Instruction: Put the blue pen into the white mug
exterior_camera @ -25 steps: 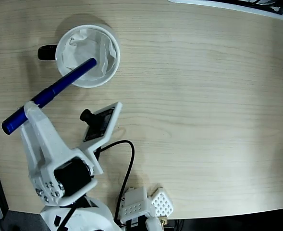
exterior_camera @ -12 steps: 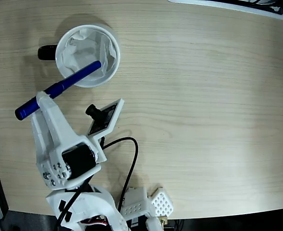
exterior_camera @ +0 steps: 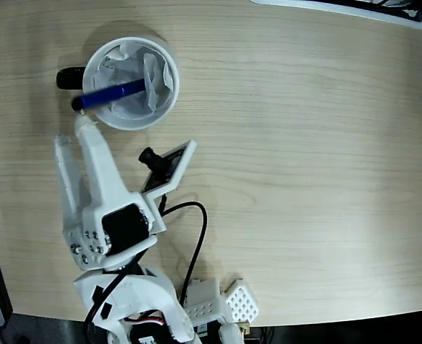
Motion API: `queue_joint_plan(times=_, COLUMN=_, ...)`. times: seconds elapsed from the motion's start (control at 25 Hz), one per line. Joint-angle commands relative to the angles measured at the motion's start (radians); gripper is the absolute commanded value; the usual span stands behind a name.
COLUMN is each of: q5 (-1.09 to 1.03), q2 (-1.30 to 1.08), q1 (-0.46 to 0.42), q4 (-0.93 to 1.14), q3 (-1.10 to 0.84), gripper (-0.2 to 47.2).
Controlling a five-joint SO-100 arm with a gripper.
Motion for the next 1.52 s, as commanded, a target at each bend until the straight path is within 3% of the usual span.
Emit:
queue_joint_plan(times=0.0, q5=-0.020, q2=0.006, q1=0.020, q4=-0.011, q3=0.003, gripper=23.7)
queue_joint_plan(times=0.12, q5=-0.086, q2=0.015, q1=0.051, q4=-0.011, q3=0.026, gripper=23.5)
queue_joint_plan(times=0.2, q5=-0.150, q2=0.046, q1=0.057, q4=-0.011, q3=0.066, gripper=20.4)
queue_joint_plan(times=0.28, q5=-0.219, q2=0.097, q1=0.069, q4=-0.011, q3=0.120, gripper=1.4)
queue_joint_plan(times=0.32, q5=-0.249, q2=0.129, q1=0.077, q4=-0.011, q3=0.150, gripper=0.1)
queue_joint_plan(times=0.76, q5=-0.726, q2=0.434, q1=0.278, q4=-0.009, q3=0.430, gripper=0.1)
queue_joint_plan(times=1.04, q5=-1.065, q2=0.784, q1=0.445, q4=0.006, q3=0.721, gripper=0.1)
queue_joint_plan(times=1.24, q5=-1.075, q2=0.959, q1=0.529, q4=0.293, q3=0.770, gripper=0.1)
queue_joint_plan(times=1.48, q5=-1.060, q2=1.121, q1=0.538, q4=0.552, q3=0.782, gripper=0.0)
